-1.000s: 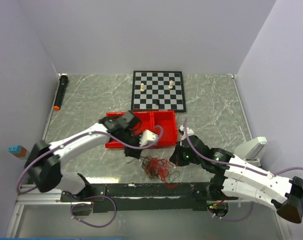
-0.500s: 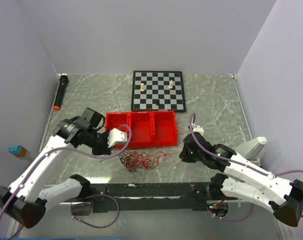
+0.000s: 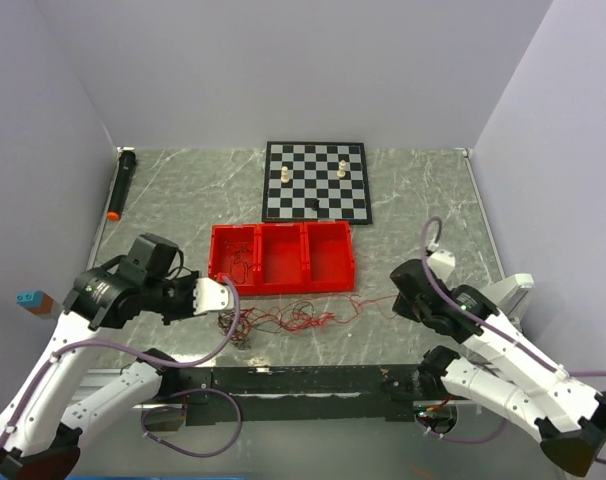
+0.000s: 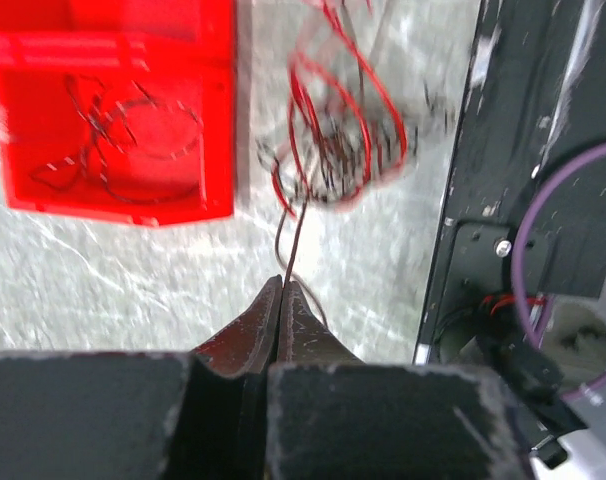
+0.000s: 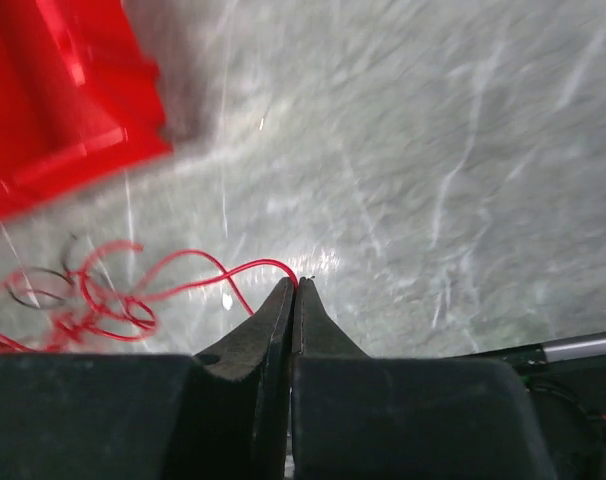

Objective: Untangle the cables

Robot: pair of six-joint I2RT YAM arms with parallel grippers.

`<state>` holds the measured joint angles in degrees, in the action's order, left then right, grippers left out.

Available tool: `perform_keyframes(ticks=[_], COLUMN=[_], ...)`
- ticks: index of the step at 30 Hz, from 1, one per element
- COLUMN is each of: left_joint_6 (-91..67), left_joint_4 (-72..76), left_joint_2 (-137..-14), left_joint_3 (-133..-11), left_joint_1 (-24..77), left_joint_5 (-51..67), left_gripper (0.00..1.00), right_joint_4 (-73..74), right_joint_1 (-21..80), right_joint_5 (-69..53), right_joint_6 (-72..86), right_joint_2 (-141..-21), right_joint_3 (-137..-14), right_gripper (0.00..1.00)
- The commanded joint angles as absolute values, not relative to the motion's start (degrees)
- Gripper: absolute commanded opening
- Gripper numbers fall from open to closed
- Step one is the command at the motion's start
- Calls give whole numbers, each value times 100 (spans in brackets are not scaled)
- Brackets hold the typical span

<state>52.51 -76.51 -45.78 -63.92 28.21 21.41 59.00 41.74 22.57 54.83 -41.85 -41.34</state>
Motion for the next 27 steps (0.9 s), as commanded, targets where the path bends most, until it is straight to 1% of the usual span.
perform_keyframes(ticks=[1,4,7,9,14,16,19,20,21,26,27], left_joint_6=[5642,5782,6002,6020,6258,6249,5995,5916,5724,5064,4941], left_joint_4=[-7814,-7664,-7533,-7365,-7357,-7269,-6979,-6892,-6804,-6917,-6917], left_joint_2=[-4457,-4290,-4175,-4131,-4052,-4078,-4271,-4411,-4551,-5412,-5536], left_joint_3=[-5916,-5460,-4818,-4597,-4474,-4465,-4771,-4920,-5113,-6343,-6555], left_joint_1=[2795,2795,2804,2778,2768,2769,2768,2760,2768,2768,2769], left_joint_5=[1522,1118,486,221,176,219,500,631,798,1914,2238], left_gripper=[1,1,1,1,1,1,1,3,10,63,69], right_joint_4=[6652,6899,6680,6505,6258,5987,5652,5495,5415,4300,4159], right_joint_1=[3885,3753,3543,3297,2708,2514,2417,2426,2426,2435,2435], right_joint_5=[3206,3742,4060,4165,4096,3738,2763,2368,1981,-171,-463], right_joint_6=[5835,5959,5661,5301,4651,4370,4140,3992,3973,3490,3420], right_joint_2=[-4060,-4035,-3806,-3727,-3665,-3612,-3647,-3700,-3718,-3394,-3323], right_joint_3=[-4622,-4956,-5202,-5404,-5739,-5731,-5538,-5450,-5362,-4651,-4615], right_gripper=[0,0,0,0,0,0,0,0,0,0,0])
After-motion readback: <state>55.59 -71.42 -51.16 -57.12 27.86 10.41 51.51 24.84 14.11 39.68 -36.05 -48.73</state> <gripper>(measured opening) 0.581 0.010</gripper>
